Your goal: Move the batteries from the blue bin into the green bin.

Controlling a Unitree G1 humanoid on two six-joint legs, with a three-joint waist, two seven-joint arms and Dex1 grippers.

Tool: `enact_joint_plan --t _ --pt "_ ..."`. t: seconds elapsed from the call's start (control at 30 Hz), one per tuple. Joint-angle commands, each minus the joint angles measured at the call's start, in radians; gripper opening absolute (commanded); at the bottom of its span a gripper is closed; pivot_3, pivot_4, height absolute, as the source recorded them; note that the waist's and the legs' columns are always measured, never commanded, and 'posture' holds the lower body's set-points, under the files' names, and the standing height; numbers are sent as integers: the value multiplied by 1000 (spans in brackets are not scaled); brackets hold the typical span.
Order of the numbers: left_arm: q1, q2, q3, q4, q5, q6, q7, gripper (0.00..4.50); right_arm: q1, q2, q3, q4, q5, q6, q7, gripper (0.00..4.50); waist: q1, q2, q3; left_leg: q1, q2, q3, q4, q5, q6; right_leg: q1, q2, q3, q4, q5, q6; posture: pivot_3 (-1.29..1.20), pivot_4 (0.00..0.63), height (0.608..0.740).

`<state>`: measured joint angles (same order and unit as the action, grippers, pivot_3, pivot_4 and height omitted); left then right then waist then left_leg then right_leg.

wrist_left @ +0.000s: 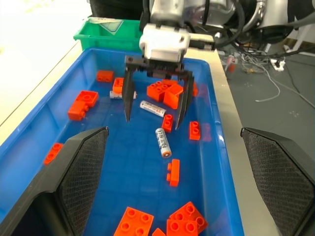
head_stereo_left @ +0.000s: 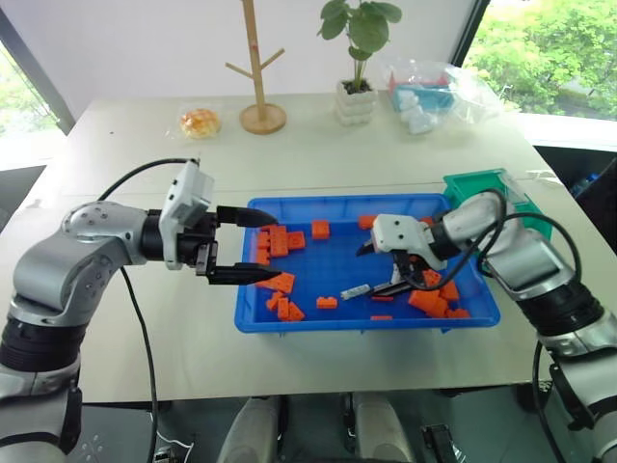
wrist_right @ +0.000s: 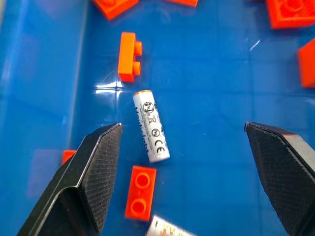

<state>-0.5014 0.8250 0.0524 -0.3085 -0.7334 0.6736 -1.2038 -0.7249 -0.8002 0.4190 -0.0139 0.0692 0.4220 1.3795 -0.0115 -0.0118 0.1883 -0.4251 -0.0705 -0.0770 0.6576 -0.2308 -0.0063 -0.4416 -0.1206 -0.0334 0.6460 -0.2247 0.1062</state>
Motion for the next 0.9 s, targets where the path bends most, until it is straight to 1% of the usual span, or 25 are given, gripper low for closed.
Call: enact_joint_plan --t 0.03,0.07,0.1,0.17,0.23,0.27,0.37,0.4,0.53,0.6,0.67,0.77,0.9 --pt "8 20 43 -40 -24 5 12 4500 -7 17 10 13 -25 -36 1 4085 0 0 0 0 0 0 0 0 0 0 0 0 0 0 0 0 150 693" --pt "10 21 44 -43 -26 7 15 4500 -4 23 16 21 -32 -39 -2 4085 0 0 0 0 0 0 0 0 0 0 0 0 0 0 0 0 150 693" --pt "12 22 45 -45 -28 8 17 4500 1 30 21 32 -41 -46 -7 3858 -1 0 0 0 0 0 1 0 0 0 0 0 0 0 0 0 150 693" --pt "12 23 46 -46 -31 10 20 4500 7 38 23 44 -52 -53 -11 3268 -1 0 0 0 0 0 0 0 0 0 0 0 0 0 0 0 150 693" --pt "10 24 46 -45 -32 11 21 4500 11 42 20 48 -55 -48 -10 2318 -1 0 0 0 0 0 0 0 0 0 0 0 1 0 0 0 150 693" --pt "7 24 45 -41 -31 10 20 4500 12 46 16 49 -55 -42 -15 1744 -1 0 0 0 0 0 1 0 0 0 0 0 1 0 0 0 150 693" --pt "-5 24 38 -25 -26 3 12 4500 11 51 5 35 -49 -24 -23 216 -1 0 0 0 0 0 1 0 0 0 0 0 1 0 0 0 150 693" --pt "-9 23 36 -20 -24 1 10 4500 8 50 0 27 -44 -15 -24 78 -1 0 0 0 0 0 1 0 0 0 0 0 1 0 0 0 150 693" --pt "-27 14 21 -3 -14 -7 3 4500 -32 37 -59 -11 -5 52 -32 89 0 0 0 0 0 0 1 0 0 0 0 0 1 0 0 0 150 693" --pt "-32 10 15 3 -10 -11 0 4500 -67 20 -108 -19 13 85 -41 89 0 0 0 0 0 0 1 0 0 0 0 0 1 0 0 0 150 693" --pt "-39 6 9 10 -6 -16 -3 4500 -114 -10 -173 -1 23 128 -71 89 0 0 0 0 0 0 1 0 0 0 0 0 1 0 0 0 150 693" --pt "-48 -2 1 23 1 -25 -8 4500 -157 -74 -259 67 -5 150 -154 89 3 0 0 0 0 0 1 0 1 0 0 0 1 0 0 0 150 693" --pt "-53 -14 -6 33 8 -36 -13 4500 -140 -169 -338 150 -37 148 -238 89 8 0 0 0 0 0 2 -1 1 1 0 -1 0 0 0 0 150 693"
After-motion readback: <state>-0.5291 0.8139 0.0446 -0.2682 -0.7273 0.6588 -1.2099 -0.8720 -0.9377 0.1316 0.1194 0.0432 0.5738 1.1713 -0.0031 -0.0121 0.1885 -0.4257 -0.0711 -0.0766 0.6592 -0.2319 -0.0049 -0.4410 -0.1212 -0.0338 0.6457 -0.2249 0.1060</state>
